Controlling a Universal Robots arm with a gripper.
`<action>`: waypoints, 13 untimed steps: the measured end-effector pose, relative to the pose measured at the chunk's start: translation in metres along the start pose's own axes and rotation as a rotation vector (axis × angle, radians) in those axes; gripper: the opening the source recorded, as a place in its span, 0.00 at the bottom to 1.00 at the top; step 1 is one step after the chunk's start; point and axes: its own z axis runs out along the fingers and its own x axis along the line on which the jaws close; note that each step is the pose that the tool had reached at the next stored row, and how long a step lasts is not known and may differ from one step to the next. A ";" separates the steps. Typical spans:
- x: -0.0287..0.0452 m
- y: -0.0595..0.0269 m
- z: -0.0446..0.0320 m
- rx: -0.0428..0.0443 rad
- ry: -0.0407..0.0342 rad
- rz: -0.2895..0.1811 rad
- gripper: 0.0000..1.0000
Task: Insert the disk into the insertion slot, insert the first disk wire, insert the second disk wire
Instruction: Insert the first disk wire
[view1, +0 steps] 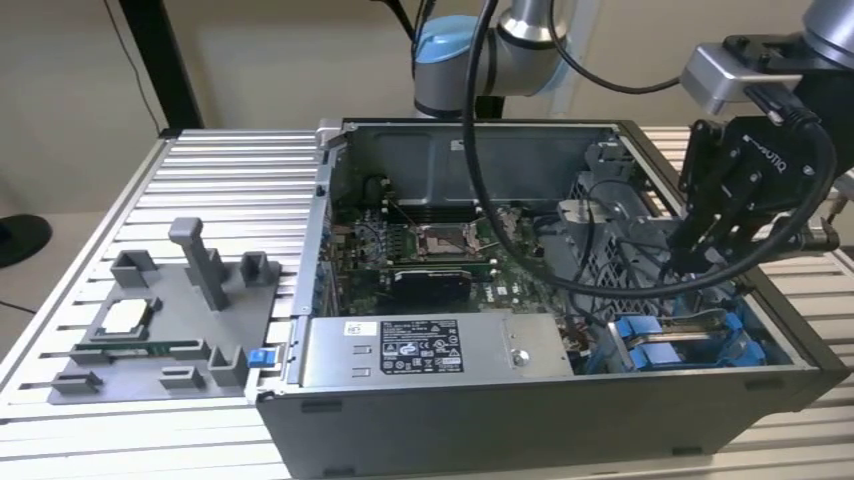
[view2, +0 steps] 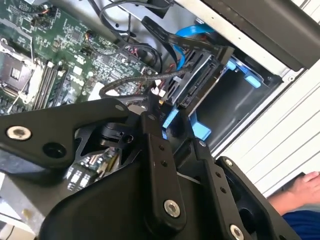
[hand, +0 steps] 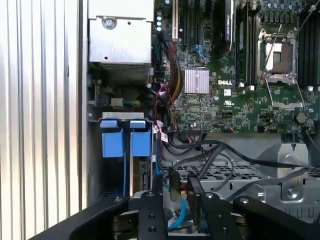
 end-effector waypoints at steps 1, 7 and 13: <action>0.0000 0.0000 0.0006 -0.0004 -0.0003 0.005 1.00; 0.0004 -0.0002 0.0035 -0.0001 -0.0016 0.032 0.00; 0.0049 0.0002 0.0042 0.0056 -0.0022 0.033 0.00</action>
